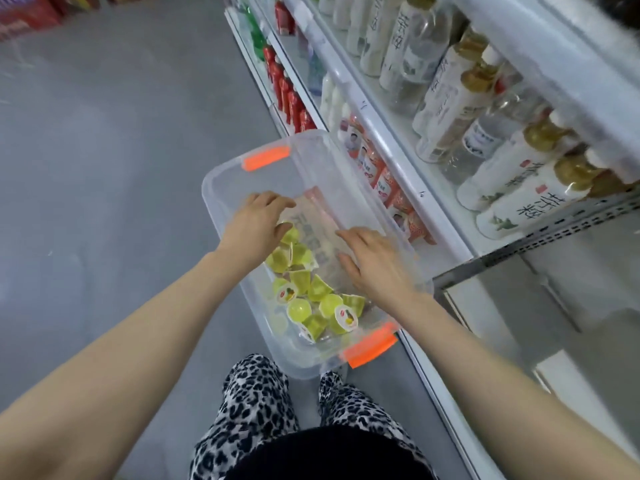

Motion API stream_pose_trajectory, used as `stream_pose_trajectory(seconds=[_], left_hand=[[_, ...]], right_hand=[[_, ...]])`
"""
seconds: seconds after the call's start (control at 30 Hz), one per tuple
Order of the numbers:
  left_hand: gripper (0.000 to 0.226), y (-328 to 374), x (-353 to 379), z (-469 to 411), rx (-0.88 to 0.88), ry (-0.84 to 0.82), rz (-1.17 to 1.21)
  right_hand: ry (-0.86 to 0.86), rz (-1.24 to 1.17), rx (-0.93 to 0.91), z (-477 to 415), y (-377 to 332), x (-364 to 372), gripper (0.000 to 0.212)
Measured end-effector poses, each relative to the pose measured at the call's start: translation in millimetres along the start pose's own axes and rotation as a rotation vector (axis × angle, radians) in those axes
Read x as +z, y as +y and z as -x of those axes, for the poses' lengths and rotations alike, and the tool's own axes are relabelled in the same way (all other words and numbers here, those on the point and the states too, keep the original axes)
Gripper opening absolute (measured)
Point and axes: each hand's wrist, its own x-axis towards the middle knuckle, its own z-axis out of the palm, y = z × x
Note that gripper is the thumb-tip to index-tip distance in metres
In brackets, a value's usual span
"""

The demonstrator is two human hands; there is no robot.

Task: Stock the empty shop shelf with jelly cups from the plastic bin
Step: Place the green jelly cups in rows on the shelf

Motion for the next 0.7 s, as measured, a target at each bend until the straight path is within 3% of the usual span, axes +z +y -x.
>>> stream_pose_trajectory(seconds=[0.23,0.5,0.7], left_hand=[[0.037,-40.4,17.2,-75.1,0.187,-0.183,0.007],[0.038,-54.4,40.6,-125.4,0.53,-0.425,0.027],[0.04,-46.7,55.9,-125.1,0.74,-0.549,0.001]], right_hand=[[-0.019,-0.039,0.21,-30.8,-14.9,39.7,0.037],[0.116,-0.057,0.681,-27.8,-59.4,64.0,0.031],[0.042,-0.09,1.052,-11.3,-84.7,81.9,0.031]])
